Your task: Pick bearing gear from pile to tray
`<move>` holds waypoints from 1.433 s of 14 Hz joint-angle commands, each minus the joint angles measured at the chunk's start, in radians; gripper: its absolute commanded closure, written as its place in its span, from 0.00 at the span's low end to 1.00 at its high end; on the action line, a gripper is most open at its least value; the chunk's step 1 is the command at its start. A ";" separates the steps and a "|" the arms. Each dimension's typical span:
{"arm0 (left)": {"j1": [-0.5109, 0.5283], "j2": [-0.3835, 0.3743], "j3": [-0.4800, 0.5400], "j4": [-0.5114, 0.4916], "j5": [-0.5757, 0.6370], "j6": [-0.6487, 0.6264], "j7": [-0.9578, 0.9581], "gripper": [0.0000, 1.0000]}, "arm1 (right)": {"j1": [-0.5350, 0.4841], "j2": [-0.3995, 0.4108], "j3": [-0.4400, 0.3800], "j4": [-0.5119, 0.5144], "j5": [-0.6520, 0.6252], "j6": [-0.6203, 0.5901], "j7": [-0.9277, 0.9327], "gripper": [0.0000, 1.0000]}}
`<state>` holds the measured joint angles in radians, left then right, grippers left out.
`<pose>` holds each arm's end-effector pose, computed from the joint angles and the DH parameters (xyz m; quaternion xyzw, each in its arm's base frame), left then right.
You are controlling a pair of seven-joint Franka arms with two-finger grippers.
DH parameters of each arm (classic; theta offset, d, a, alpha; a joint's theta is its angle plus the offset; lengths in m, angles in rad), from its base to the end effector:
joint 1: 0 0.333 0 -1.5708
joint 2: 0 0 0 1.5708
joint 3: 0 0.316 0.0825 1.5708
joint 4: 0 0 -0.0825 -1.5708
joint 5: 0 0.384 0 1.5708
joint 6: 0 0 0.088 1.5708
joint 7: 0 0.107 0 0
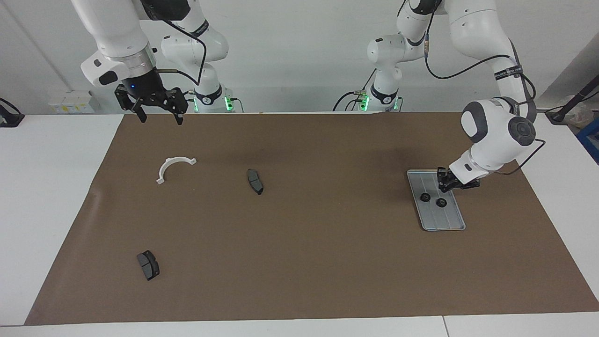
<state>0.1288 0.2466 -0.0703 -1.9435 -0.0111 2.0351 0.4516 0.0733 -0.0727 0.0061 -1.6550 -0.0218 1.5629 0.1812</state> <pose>0.5871 0.0352 0.3446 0.9784 -0.1915 -0.0713 0.0324 0.5287 0.0398 0.6236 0.9986 -0.0509 -0.0082 0.0123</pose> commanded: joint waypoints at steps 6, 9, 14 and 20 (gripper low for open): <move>-0.017 -0.056 -0.016 0.059 0.013 0.011 -0.007 0.00 | -0.004 -0.018 -0.002 -0.029 0.022 0.026 0.001 0.00; -0.028 -0.084 -0.022 0.174 0.013 -0.096 -0.020 0.00 | -0.004 -0.018 -0.002 -0.028 0.022 0.026 0.001 0.00; -0.029 -0.156 -0.055 0.342 0.010 -0.292 -0.212 0.00 | -0.012 -0.016 -0.003 -0.028 0.020 0.028 -0.003 0.00; -0.029 -0.283 -0.077 0.341 0.008 -0.415 -0.228 0.00 | -0.012 -0.018 -0.003 -0.028 0.022 0.025 0.000 0.00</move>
<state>0.1087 -0.0194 -0.1475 -1.5899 -0.0112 1.6437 0.2423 0.0626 -0.0727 0.0013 -1.6592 -0.0218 1.5703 0.1829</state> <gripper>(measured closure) 0.000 0.000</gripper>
